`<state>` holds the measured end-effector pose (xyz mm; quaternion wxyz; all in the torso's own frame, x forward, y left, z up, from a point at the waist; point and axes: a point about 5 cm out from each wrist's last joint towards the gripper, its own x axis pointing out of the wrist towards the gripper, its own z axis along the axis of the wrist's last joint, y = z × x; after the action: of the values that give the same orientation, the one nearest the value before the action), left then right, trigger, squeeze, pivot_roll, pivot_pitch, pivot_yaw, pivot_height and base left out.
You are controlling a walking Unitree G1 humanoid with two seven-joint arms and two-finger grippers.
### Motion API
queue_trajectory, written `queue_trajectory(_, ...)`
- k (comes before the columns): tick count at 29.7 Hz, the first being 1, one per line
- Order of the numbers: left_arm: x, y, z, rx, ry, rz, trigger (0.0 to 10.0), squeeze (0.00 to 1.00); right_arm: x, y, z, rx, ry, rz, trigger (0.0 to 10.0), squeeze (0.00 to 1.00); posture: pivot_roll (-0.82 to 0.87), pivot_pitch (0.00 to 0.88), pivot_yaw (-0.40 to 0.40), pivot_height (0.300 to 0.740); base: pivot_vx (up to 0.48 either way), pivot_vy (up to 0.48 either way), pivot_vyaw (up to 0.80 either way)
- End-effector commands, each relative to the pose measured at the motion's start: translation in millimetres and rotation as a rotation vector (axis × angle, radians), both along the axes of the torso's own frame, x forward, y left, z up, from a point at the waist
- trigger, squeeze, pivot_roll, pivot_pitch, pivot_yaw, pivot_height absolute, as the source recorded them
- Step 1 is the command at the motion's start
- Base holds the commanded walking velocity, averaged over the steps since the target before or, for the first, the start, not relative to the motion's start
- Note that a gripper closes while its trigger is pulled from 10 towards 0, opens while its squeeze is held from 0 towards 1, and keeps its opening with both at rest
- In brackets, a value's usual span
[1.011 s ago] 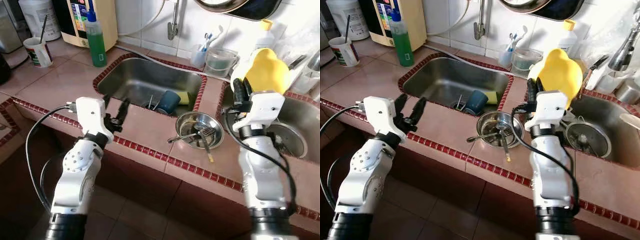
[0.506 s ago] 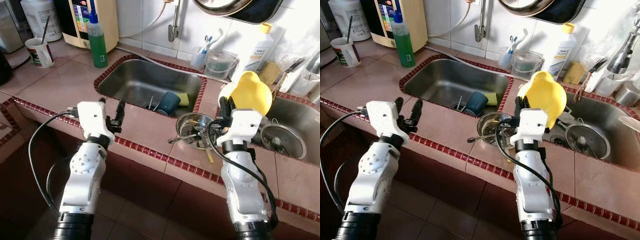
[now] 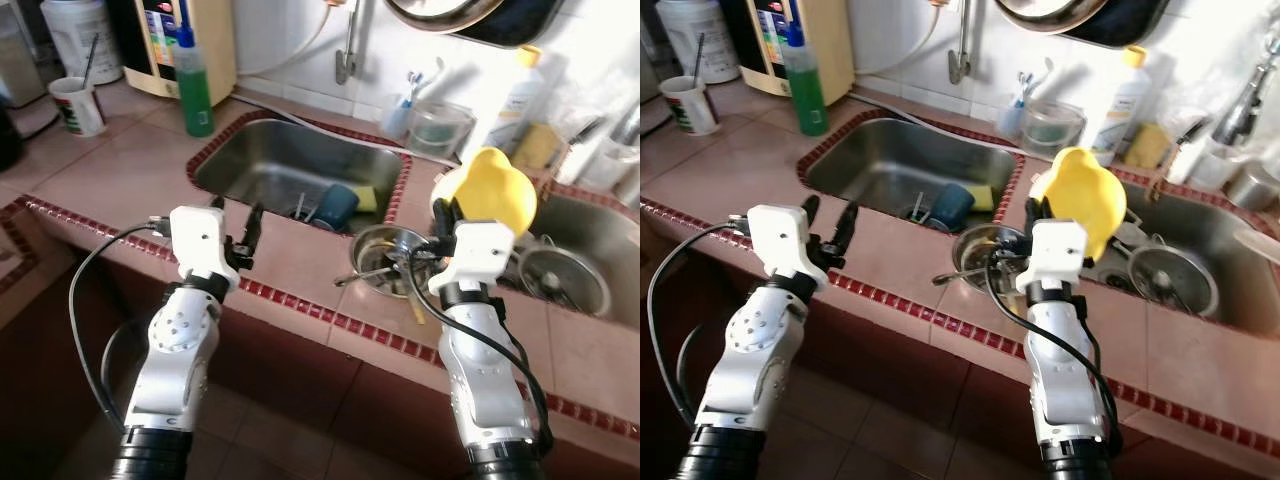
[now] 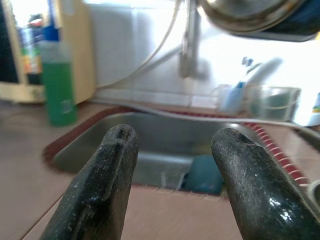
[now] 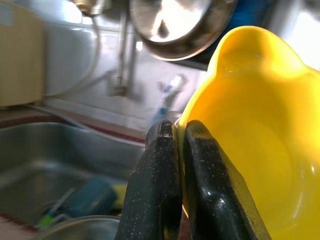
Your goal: Kitchen organization
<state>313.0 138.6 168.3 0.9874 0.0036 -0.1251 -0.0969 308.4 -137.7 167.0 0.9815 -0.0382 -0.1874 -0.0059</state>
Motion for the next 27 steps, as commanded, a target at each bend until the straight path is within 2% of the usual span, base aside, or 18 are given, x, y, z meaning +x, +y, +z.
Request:
queue_trajectory(1,0.5,-6.1,-2.2,0.006,0.006,-0.022,10.0,0.00,1.0,-4.0,2.4,0.002,-0.003,-0.018,10.0,0.00,-0.17,0.000,-0.054,0.732,0.000,0.000,-0.79)
queue_trajectory(4,-0.5,-7.8,-3.2,0.002,0.010,-0.033,10.0,0.00,0.8,-4.6,1.6,-0.008,0.005,-0.015,10.0,0.00,-0.17,0.000,-0.055,0.732,0.000,0.000,-0.80)
queue_trajectory(12,-0.8,-11.1,-3.3,0.005,0.013,-0.044,10.0,0.00,0.0,-4.6,0.8,-0.010,0.011,-0.012,10.0,0.00,-0.17,0.000,-0.055,0.732,0.000,-0.435,-0.80)
queue_trajectory(13,-0.9,-11.4,-2.7,-0.036,0.016,-0.052,10.0,0.00,-0.1,-4.3,0.8,-0.011,0.011,-0.012,10.0,0.00,-0.17,0.000,-0.053,0.732,0.000,0.000,-0.80)
queue_trajectory(18,-0.5,-11.4,-1.1,-0.047,0.013,-0.056,10.0,0.00,-0.6,-3.8,1.2,-0.007,0.008,-0.007,10.0,0.00,-0.17,0.000,-0.052,0.732,0.000,0.000,-0.80)
queue_trajectory(25,1.6,-9.5,-3.1,-0.054,0.060,-0.057,10.0,0.00,-1.4,-5.4,2.4,0.001,-0.007,-0.021,10.0,0.00,-0.17,0.000,-0.053,0.732,0.000,0.000,0.00)
queue_trajectory(27,1.7,-8.5,-2.5,-0.032,0.054,-0.068,10.0,0.00,-1.6,-5.5,2.4,-0.007,-0.007,-0.019,10.0,0.00,-0.17,0.000,-0.056,0.732,0.000,0.000,0.00)
